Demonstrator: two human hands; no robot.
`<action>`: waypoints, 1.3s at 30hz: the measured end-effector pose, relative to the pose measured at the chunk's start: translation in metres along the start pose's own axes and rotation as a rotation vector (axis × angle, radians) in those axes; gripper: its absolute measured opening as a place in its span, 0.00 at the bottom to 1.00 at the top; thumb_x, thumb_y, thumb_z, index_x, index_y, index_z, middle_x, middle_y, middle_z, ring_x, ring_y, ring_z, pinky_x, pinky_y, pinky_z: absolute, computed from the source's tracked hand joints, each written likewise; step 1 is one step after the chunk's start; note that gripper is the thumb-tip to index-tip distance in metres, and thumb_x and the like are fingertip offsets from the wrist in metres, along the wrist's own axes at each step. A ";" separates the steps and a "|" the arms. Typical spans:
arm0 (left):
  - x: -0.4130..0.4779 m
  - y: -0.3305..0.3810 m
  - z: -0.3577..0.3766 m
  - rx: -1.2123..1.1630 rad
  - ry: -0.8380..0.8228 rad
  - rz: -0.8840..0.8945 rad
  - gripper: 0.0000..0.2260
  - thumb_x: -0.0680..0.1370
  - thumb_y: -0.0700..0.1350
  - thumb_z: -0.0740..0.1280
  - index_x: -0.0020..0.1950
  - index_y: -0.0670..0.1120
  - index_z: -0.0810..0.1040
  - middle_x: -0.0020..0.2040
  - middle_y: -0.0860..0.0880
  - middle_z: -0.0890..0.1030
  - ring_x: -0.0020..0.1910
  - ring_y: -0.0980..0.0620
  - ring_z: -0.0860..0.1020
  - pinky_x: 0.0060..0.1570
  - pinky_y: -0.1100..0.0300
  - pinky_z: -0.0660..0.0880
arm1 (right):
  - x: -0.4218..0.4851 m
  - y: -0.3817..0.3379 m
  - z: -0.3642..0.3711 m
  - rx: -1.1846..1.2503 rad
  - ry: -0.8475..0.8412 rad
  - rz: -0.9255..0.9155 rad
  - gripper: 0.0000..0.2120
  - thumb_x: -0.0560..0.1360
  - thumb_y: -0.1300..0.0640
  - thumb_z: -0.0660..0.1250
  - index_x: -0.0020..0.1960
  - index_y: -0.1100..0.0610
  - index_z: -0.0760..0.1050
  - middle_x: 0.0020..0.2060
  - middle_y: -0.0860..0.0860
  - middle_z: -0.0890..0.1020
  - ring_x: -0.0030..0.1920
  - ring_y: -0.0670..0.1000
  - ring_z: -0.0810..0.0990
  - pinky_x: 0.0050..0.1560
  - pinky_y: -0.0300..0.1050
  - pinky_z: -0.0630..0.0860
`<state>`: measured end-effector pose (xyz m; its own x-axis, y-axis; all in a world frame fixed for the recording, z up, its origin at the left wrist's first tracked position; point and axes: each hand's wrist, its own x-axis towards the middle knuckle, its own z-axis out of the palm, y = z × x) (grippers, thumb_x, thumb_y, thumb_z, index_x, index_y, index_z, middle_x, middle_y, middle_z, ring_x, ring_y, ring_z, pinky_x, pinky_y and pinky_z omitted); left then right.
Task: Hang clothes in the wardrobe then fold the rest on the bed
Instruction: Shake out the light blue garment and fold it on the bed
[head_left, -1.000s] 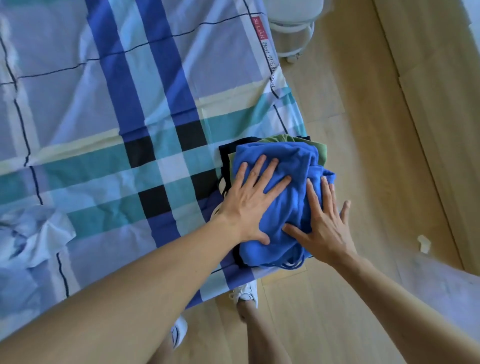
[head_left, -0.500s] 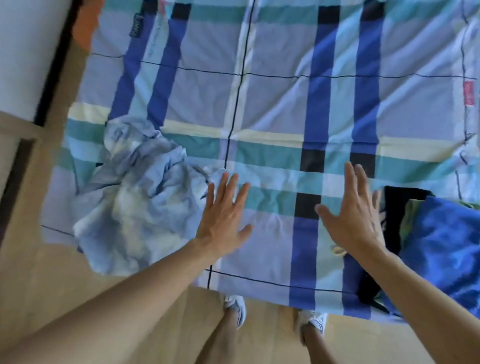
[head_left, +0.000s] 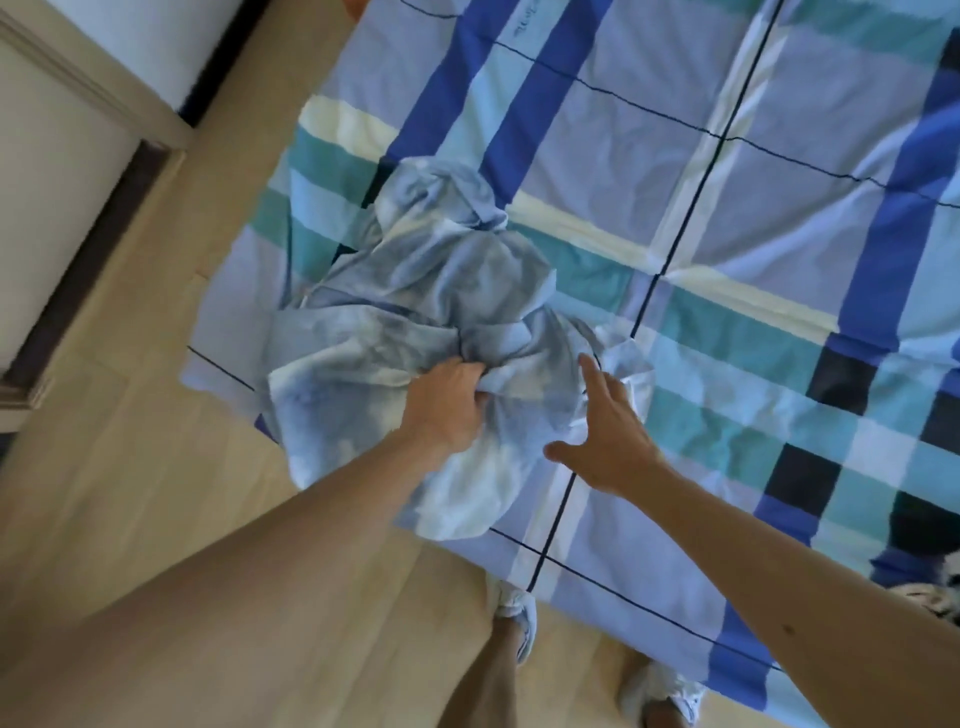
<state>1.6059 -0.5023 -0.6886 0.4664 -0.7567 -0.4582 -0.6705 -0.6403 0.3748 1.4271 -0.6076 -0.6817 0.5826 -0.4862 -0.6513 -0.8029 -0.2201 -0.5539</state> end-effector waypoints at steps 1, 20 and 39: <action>-0.004 0.006 -0.003 -0.125 0.017 0.043 0.12 0.77 0.47 0.60 0.51 0.43 0.80 0.50 0.41 0.82 0.51 0.36 0.80 0.45 0.48 0.74 | 0.002 -0.003 0.004 -0.051 0.006 -0.017 0.60 0.68 0.52 0.79 0.81 0.47 0.35 0.80 0.54 0.47 0.77 0.56 0.60 0.70 0.55 0.68; -0.118 0.148 -0.082 -0.483 0.152 0.304 0.56 0.63 0.60 0.80 0.80 0.49 0.51 0.76 0.50 0.62 0.74 0.48 0.65 0.67 0.48 0.70 | -0.133 -0.055 -0.141 0.782 0.256 -0.178 0.32 0.75 0.78 0.50 0.34 0.50 0.83 0.30 0.49 0.83 0.35 0.48 0.82 0.38 0.45 0.80; -0.278 0.477 -0.513 -0.721 0.507 0.676 0.14 0.69 0.40 0.72 0.53 0.51 0.82 0.50 0.51 0.85 0.49 0.57 0.82 0.53 0.62 0.78 | -0.442 -0.190 -0.444 0.386 0.435 -0.517 0.31 0.59 0.44 0.81 0.59 0.47 0.77 0.48 0.47 0.85 0.49 0.51 0.84 0.51 0.54 0.81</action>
<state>1.4528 -0.6650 0.0310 0.4240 -0.8401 0.3383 -0.4603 0.1219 0.8794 1.2662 -0.7265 -0.0583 0.7053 -0.7076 -0.0427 -0.2952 -0.2383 -0.9252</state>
